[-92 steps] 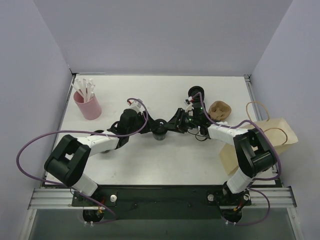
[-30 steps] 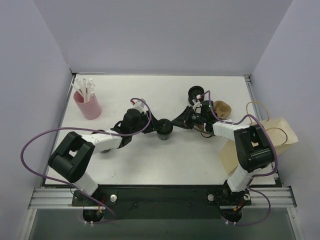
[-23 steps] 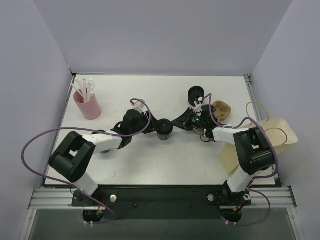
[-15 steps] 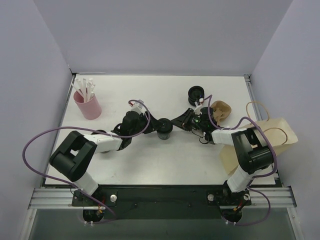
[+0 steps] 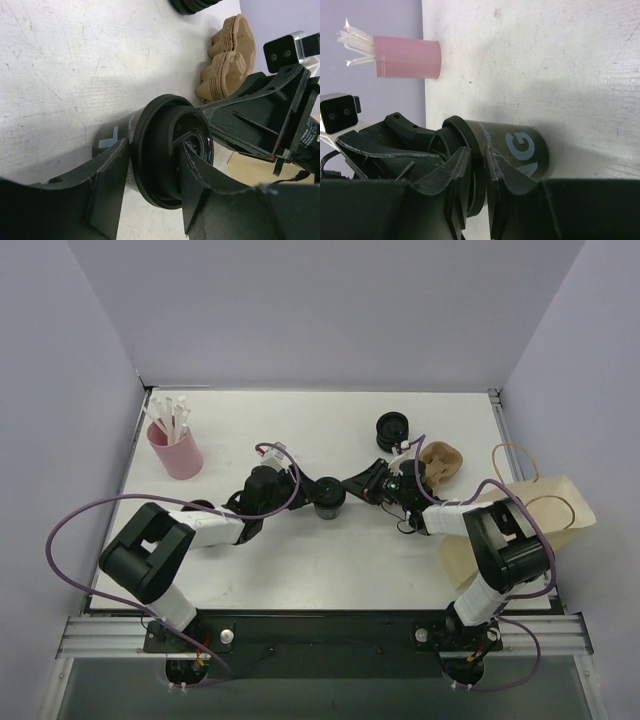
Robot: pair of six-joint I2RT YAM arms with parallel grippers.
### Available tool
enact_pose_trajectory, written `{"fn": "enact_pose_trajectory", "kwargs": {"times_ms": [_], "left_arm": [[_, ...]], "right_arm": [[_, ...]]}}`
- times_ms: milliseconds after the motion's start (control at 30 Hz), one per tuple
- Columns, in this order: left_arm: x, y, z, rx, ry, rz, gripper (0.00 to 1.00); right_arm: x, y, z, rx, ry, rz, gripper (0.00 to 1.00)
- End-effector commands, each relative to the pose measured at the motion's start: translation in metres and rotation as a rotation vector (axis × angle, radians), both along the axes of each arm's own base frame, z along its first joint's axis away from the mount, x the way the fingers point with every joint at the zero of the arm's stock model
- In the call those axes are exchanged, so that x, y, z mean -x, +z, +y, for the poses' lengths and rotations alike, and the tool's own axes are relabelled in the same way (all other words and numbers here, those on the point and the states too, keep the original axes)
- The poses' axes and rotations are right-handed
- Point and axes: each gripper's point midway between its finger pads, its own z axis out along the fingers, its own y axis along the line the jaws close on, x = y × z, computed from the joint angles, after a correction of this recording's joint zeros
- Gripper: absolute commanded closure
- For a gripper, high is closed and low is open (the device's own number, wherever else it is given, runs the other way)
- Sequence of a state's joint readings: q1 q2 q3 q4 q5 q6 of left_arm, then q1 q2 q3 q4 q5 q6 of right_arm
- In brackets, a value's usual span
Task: Pack the takeout coffee
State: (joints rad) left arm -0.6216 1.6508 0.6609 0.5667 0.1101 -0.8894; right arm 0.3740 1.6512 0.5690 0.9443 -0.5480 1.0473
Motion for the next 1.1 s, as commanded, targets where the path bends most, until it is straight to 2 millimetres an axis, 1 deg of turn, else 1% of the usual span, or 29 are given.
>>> {"fn": "enact_pose_trajectory", "kwargs": {"times_ms": [0, 67, 100, 133, 200, 400, 533, 700, 833, 900, 1067], "left_arm": [[0.135, -0.169, 0.104, -0.565, -0.05, 0.557, 0.49], [0.137, -0.172, 0.105, -0.572, -0.049, 0.564, 0.49], [0.137, -0.173, 0.105, -0.572, -0.046, 0.566, 0.5], [0.138, -0.174, 0.106, -0.574, -0.046, 0.572, 0.5], [0.139, -0.176, 0.106, -0.573, -0.043, 0.573, 0.49], [0.138, -0.176, 0.107, -0.583, -0.042, 0.575, 0.5], [0.136, -0.175, 0.107, -0.585, -0.04, 0.572, 0.5], [0.135, -0.174, 0.107, -0.589, -0.041, 0.573, 0.5], [0.135, -0.173, 0.107, -0.598, -0.043, 0.573, 0.5], [0.134, -0.171, 0.108, -0.601, -0.041, 0.569, 0.5], [0.133, -0.169, 0.107, -0.6, -0.038, 0.566, 0.5]], "right_arm": [[0.039, -0.016, 0.016, 0.082, 0.145, 0.148, 0.8], [0.035, 0.0, 0.019, 0.059, 0.153, 0.13, 0.78], [0.029, 0.011, 0.021, 0.052, 0.155, 0.108, 0.77], [0.03, 0.014, 0.022, 0.052, 0.16, 0.114, 0.77], [0.024, 0.026, 0.024, 0.046, 0.167, 0.089, 0.76], [0.016, 0.046, 0.018, 0.028, 0.174, 0.057, 0.75], [0.015, 0.052, 0.013, 0.029, 0.179, 0.049, 0.74], [0.017, 0.051, 0.007, 0.053, 0.184, 0.05, 0.72], [0.024, 0.041, 0.0, 0.103, 0.176, 0.069, 0.72], [0.03, 0.032, -0.006, 0.135, 0.162, 0.103, 0.73], [0.035, 0.024, -0.01, 0.167, 0.156, 0.113, 0.74]]}}
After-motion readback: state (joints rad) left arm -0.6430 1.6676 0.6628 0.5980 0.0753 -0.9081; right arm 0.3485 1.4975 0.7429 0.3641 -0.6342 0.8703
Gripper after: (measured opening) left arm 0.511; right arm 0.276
